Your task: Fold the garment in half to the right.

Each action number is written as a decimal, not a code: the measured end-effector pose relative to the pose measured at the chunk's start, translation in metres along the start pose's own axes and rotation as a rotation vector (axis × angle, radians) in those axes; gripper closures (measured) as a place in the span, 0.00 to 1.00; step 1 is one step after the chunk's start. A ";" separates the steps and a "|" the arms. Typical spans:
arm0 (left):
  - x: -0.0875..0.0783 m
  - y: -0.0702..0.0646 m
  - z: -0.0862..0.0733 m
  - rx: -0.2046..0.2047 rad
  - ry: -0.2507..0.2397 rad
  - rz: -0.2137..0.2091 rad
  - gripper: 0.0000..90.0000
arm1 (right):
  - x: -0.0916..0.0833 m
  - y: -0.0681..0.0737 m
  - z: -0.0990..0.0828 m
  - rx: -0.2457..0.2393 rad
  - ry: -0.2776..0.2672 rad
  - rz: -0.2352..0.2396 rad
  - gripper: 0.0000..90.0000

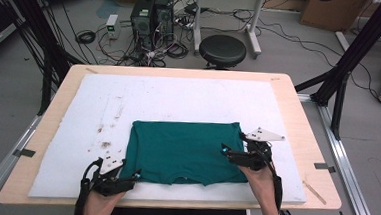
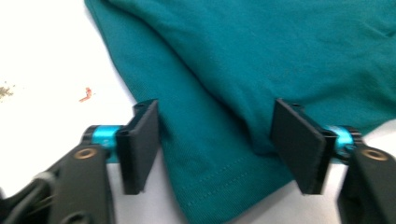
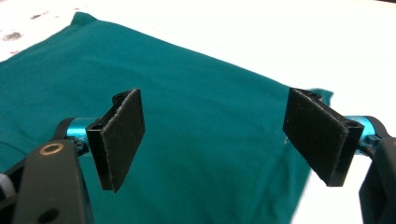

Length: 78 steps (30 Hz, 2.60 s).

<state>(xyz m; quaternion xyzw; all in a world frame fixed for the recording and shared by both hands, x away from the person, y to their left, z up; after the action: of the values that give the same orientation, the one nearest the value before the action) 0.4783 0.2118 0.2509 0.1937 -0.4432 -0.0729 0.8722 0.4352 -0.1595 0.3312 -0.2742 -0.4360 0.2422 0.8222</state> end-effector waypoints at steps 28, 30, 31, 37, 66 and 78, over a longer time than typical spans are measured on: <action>-0.002 -0.004 -0.003 0.022 -0.044 -0.061 0.76 | 0.082 0.034 0.049 -0.046 0.145 0.197 0.26; -0.002 -0.005 -0.003 0.027 -0.045 -0.069 0.80 | 0.089 0.037 0.052 -0.044 0.153 0.209 0.26; -0.002 -0.005 -0.003 0.028 -0.046 -0.073 0.81 | 0.094 0.040 0.055 -0.036 0.162 0.215 0.26; -0.001 -0.005 -0.003 0.021 -0.047 -0.086 0.88 | 0.115 0.049 0.066 -0.012 0.183 0.249 0.27; -0.001 -0.005 -0.003 0.027 -0.050 -0.095 0.92 | 0.223 0.108 0.093 -0.054 0.337 0.343 0.30; -0.001 -0.005 -0.003 0.025 -0.051 -0.095 0.92 | 0.245 0.120 0.095 -0.057 0.377 0.367 0.30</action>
<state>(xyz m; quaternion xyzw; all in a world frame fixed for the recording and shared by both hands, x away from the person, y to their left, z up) 0.4805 0.2087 0.2461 0.2235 -0.4566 -0.1135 0.8536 0.4582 0.1069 0.4397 -0.4122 -0.2248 0.3197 0.8230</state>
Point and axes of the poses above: each handheld gripper's, and its own axes: x roughly forward along the jaws, z roughly out of its top, y roughly to its left, the point moved 5 cm from there along x, roughly forward along the jaws, and after that the axes turned 6 degrees about z, right-handed, at the moved point
